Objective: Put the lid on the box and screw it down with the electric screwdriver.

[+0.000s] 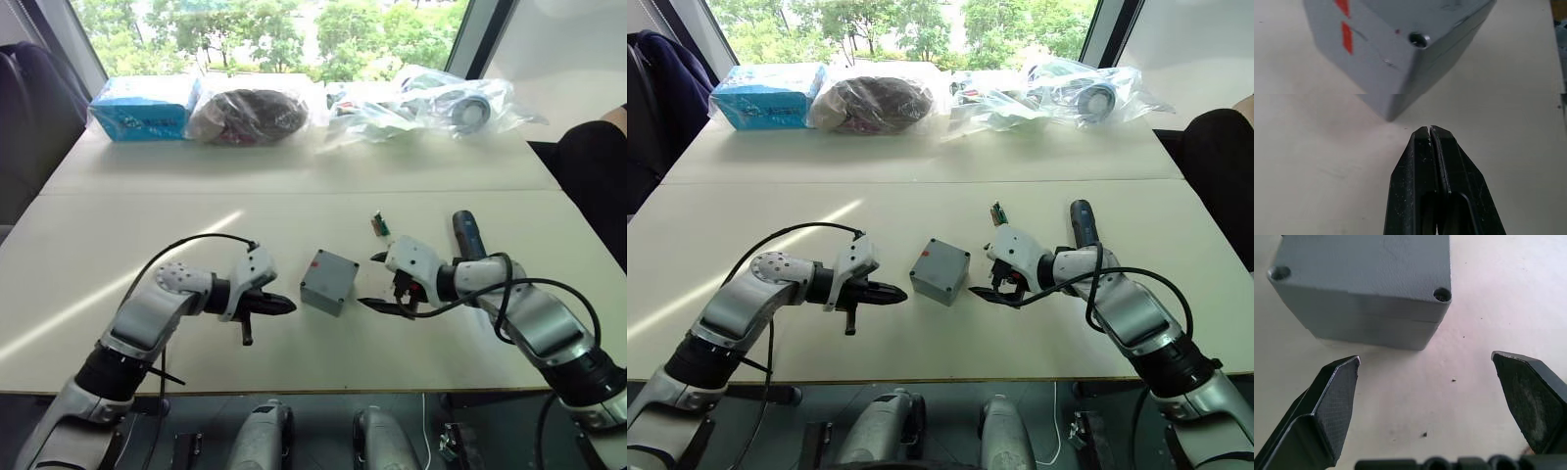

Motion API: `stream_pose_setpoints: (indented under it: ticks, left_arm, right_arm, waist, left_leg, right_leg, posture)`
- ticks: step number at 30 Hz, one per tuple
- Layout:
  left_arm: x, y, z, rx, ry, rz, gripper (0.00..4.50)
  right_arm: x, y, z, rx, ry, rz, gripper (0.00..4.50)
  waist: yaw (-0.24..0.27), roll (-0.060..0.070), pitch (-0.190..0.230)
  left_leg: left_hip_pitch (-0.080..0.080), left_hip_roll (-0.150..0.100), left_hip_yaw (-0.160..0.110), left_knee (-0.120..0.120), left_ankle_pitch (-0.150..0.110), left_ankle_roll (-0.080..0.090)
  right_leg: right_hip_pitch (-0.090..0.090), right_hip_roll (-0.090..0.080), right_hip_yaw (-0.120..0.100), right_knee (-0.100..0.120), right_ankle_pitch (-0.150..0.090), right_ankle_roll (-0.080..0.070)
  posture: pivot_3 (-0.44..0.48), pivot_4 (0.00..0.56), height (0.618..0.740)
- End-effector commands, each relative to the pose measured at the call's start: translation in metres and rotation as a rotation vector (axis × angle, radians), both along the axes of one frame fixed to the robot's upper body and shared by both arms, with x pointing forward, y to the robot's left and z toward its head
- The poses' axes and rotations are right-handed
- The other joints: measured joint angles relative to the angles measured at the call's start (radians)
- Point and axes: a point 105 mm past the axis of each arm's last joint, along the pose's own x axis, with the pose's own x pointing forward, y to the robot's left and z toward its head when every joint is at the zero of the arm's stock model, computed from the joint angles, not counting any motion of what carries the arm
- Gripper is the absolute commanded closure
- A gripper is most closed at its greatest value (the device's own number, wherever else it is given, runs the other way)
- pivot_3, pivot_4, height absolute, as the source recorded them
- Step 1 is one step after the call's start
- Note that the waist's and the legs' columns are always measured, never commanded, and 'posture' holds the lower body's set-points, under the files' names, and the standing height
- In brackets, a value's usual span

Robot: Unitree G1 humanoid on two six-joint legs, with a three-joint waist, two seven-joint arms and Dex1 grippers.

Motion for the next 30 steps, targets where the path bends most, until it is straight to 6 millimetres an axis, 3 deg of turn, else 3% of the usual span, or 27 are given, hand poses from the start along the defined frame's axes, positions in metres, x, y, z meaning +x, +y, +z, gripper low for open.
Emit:
stream_pose_setpoints:
  ticks: [1, 7, 22, 30]
  left_arm:
    - [0.001, -0.010, 0.006, -0.023, -0.037, -0.011, 4.50]
    - [0.023, -0.016, 0.010, -0.019, -0.133, 0.046, 4.50]
    - [0.042, -0.020, 0.019, -0.027, -0.201, 0.052, 4.50]
    - [0.043, -0.021, 0.018, -0.028, -0.205, 0.045, 4.50]
  right_arm:
    - [0.004, 0.008, 0.004, -0.034, -0.053, 0.112, 0.04]
    - [-0.016, 0.013, -0.002, -0.050, 0.028, 0.223, 0.04]
    - [-0.035, 0.027, -0.003, 0.076, 0.058, 0.096, 0.04]
    - [-0.041, 0.032, -0.004, 0.090, 0.064, 0.086, 0.04]
  waist:
    - [-0.001, 0.000, 0.000]
    - [0.003, 0.000, 0.000]
    - [0.002, 0.000, 0.000]
    - [0.002, 0.000, 0.000]
  left_leg:
    - [0.000, 0.000, 0.000, 0.000, 0.000, 0.000]
    - [0.000, 0.000, 0.000, 0.000, 0.000, 0.000]
    - [0.001, 0.000, 0.000, 0.000, 0.000, -0.001]
    - [0.001, 0.000, 0.000, 0.000, 0.000, -0.001]
  right_leg:
    - [0.000, 0.000, 0.000, 0.000, 0.000, 0.000]
    - [0.000, 0.000, 0.000, 0.000, 0.000, 0.000]
    - [0.001, 0.000, 0.000, 0.001, 0.000, 0.000]
    - [0.001, 0.000, 0.000, 0.001, 0.000, 0.000]
  posture:
    - [0.000, 0.150, 0.740]
    - [0.000, 0.150, 0.740]
    - [0.000, 0.150, 0.740]
    - [0.000, 0.150, 0.740]
